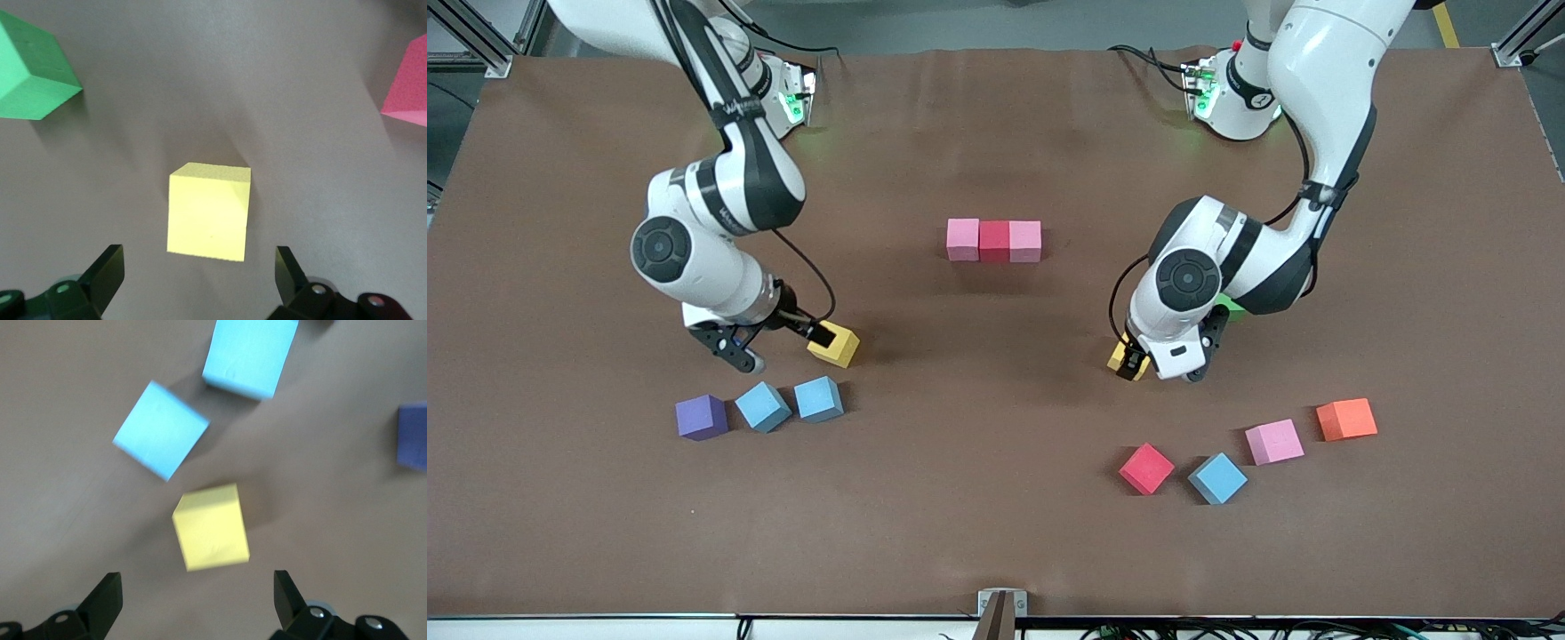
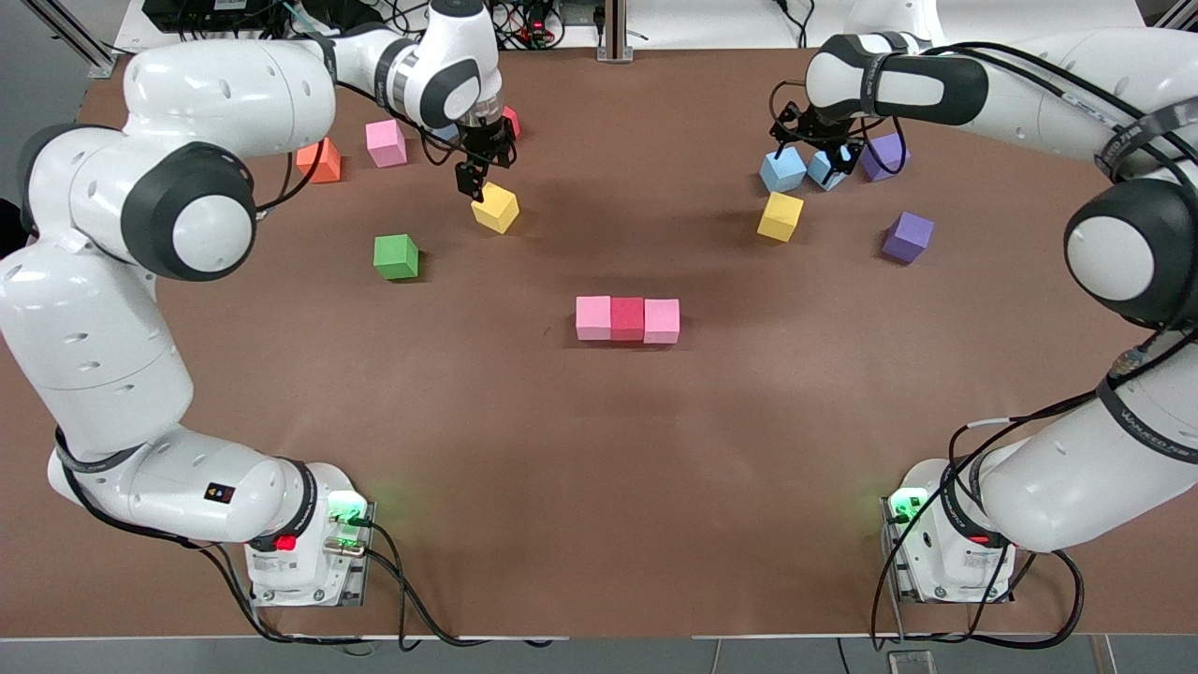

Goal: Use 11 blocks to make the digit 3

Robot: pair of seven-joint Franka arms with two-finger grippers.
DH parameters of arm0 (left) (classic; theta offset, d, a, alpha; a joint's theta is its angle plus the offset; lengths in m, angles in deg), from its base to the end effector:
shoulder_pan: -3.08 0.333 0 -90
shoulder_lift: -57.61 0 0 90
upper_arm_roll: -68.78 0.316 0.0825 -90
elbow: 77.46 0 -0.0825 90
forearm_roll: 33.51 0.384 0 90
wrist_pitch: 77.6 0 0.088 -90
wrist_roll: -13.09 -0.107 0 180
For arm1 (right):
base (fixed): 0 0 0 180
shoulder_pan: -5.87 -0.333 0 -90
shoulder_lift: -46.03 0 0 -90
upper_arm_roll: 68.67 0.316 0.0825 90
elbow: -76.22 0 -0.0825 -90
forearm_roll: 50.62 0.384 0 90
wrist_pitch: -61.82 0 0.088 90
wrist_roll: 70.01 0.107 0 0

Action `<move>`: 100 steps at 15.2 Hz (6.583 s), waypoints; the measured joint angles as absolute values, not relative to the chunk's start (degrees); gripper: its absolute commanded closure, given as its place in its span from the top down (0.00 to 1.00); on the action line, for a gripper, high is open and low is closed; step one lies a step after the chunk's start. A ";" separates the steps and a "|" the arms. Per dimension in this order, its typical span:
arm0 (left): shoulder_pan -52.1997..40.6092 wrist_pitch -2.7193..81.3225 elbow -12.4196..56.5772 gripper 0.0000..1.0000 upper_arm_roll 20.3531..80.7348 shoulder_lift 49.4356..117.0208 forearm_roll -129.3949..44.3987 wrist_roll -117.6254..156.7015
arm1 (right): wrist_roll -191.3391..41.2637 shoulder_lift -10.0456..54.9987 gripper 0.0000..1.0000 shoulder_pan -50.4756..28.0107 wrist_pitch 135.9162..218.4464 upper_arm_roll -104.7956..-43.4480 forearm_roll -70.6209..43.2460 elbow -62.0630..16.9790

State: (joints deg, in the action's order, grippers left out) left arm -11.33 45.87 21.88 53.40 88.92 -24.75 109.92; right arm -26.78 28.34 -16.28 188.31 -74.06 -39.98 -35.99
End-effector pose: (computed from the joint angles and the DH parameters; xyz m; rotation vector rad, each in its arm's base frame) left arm 0.5790 -0.3066 0.2660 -2.5986 -1.6096 0.0936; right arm 0.5759 0.1822 0.3150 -2.9389 0.8662 0.1652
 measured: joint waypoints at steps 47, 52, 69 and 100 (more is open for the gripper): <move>-1.14 34.83 3.50 0.00 51.97 91.05 -28.05 85.42 | -40.72 14.45 0.29 -30.20 196.87 -67.06 -42.01 -27.78; -1.27 34.74 3.50 0.00 51.81 91.04 -28.05 84.18 | -37.73 13.74 0.29 -32.75 196.43 -67.16 -42.02 -27.78; -6.00 32.97 4.04 0.00 49.12 94.56 -28.09 80.62 | -34.67 12.46 0.29 -36.83 192.84 -67.38 -42.19 -27.83; -0.89 28.54 3.34 0.00 48.68 87.94 -32.94 79.82 | -34.23 12.50 0.34 -38.26 192.56 -67.52 -42.82 -27.93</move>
